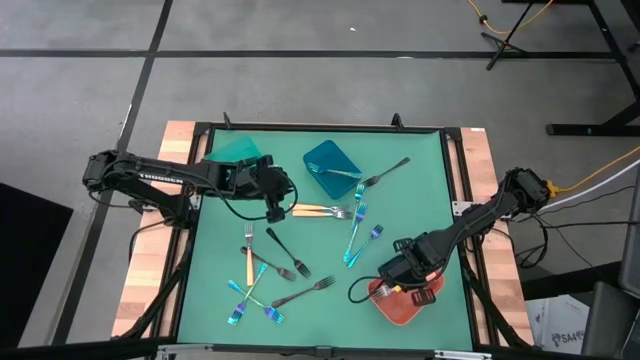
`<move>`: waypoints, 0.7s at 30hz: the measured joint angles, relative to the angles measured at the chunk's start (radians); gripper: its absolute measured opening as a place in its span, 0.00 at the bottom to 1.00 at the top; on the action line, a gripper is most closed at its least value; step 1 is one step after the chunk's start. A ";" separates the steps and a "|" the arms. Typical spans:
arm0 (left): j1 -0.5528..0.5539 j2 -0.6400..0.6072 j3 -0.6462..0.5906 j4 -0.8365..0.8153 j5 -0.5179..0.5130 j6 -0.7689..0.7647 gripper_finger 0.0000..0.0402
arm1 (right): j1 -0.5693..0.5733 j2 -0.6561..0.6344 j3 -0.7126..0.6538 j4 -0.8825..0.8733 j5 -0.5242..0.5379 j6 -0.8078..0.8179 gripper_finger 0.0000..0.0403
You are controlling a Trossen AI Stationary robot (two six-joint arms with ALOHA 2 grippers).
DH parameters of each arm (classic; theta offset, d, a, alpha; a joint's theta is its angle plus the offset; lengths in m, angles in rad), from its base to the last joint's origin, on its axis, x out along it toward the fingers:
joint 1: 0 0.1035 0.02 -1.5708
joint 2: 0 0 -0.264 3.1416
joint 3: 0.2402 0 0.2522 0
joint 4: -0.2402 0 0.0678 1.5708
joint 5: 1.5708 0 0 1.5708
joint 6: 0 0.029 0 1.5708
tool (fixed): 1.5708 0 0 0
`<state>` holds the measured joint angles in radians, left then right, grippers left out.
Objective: Sort silverware by color (type)
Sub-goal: Put the black fork into the green bin
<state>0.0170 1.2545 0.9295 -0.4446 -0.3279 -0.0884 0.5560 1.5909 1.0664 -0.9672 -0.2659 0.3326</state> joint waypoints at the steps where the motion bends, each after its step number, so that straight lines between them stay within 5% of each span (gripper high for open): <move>1: 0.000 0.000 0.000 0.000 0.000 -0.015 0.10 | 0.000 0.000 0.000 0.000 -0.011 0.000 0.24; 12: 0.000 0.000 0.000 0.000 0.000 -0.099 0.10 | 0.000 -0.005 0.046 -0.068 -0.020 -0.027 0.24; 21: 0.000 0.000 0.000 0.000 0.000 -0.126 0.10 | 0.000 -0.006 0.154 -0.190 0.140 -0.129 0.24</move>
<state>0.0174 1.2545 0.9295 -0.4446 -0.3275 -0.2140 0.5564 1.5848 1.2208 -1.1571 -0.1262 0.2031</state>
